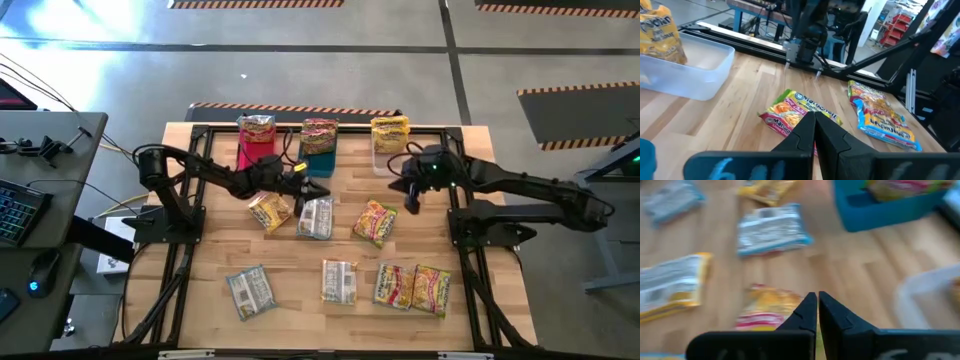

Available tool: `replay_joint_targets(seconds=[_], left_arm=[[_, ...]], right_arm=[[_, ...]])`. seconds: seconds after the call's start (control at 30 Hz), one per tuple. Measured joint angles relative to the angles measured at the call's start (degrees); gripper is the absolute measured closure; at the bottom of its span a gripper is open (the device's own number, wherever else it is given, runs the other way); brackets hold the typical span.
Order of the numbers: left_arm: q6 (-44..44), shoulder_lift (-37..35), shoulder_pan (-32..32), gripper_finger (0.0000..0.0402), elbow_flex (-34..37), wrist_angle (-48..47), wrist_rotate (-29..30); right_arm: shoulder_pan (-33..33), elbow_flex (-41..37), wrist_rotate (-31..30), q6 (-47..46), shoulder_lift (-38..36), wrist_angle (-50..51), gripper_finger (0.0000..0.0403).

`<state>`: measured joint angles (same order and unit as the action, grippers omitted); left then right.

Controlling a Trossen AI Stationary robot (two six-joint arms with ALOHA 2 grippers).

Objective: Sort Maruchan noodles
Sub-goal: Put the bottom right blue noodle pack into the red bin

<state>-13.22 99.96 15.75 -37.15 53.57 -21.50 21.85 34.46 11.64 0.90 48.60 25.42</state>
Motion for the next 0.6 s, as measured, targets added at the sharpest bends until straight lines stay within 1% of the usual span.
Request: replay_joint_targets(seconds=[0.13, 0.27, 0.47, 0.53, 0.6], left_arm=[[0.89, 0.0, -0.69, 0.0401, 0.0, -0.05, 0.02], [0.88, 0.0, -1.06, 0.0401, 0.0, -0.08, 0.07], [0.83, 0.0, -1.32, 0.0401, 0.0, -0.27, 0.22], [0.46, 0.0, -1.32, 0.0401, 0.0, -0.25, 0.24], [0.44, 0.0, -1.32, 0.0401, 0.0, -0.29, 0.22]], right_arm=[[-3.85, 0.68, 3.53, -2.45, 0.13, -0.13, 0.0402], [-7.45, 0.68, 3.97, -3.91, 1.47, -0.01, 0.0402], [-12.04, 0.68, 6.5, -17.07, 4.78, 0.6, 0.0401], [-15.21, 0.68, 7.38, -20.27, 5.92, 1.13, 0.0392], [-18.82, 0.68, 7.91, -23.54, 7.24, 1.5, 0.0373]])
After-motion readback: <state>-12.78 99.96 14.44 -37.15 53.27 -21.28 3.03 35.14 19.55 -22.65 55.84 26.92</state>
